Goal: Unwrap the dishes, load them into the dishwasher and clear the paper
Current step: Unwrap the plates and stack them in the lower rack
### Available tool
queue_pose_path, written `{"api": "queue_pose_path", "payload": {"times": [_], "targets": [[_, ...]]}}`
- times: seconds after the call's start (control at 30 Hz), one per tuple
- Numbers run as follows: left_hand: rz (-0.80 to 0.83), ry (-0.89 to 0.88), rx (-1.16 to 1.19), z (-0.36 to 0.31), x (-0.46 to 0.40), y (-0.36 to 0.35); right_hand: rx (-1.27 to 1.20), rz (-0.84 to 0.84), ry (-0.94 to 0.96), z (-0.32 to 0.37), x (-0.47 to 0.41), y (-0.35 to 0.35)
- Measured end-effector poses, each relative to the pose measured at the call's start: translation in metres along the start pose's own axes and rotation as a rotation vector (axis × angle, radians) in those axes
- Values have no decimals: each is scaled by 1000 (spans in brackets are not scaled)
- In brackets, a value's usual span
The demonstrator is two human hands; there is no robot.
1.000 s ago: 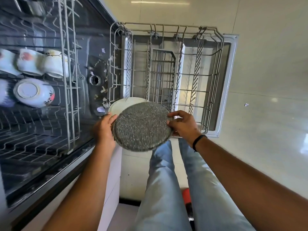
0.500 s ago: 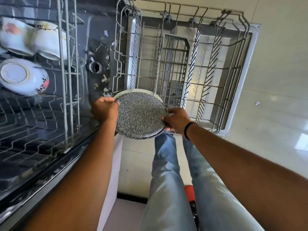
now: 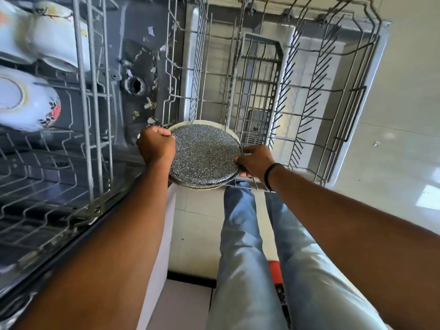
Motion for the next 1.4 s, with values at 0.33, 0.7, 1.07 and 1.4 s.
{"api": "queue_pose_path", "payload": {"times": [0.33,0.7,1.07,1.4], "targets": [[-23,0,-20,1,-4,-2,-10,-83,-7,11,-5,-1],[72,-27,-127,-12,8,-19,147,-139,-34,15,-16,16],[46,-9,-227,-12,7,-21,78,-45,-47,24,-9,3],[23,-56,-240,-8,14,-20,220,-52,69,36,-3,1]]}}
Point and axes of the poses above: each hand's wrist, its own x-axis away from the middle knuckle, its own y-axis out of the back of the hand, z = x × y, the point moved 6 cm from there along -x, towards the middle knuckle, and after that the axes turned 13 degrees about y, right-handed, at the moved point
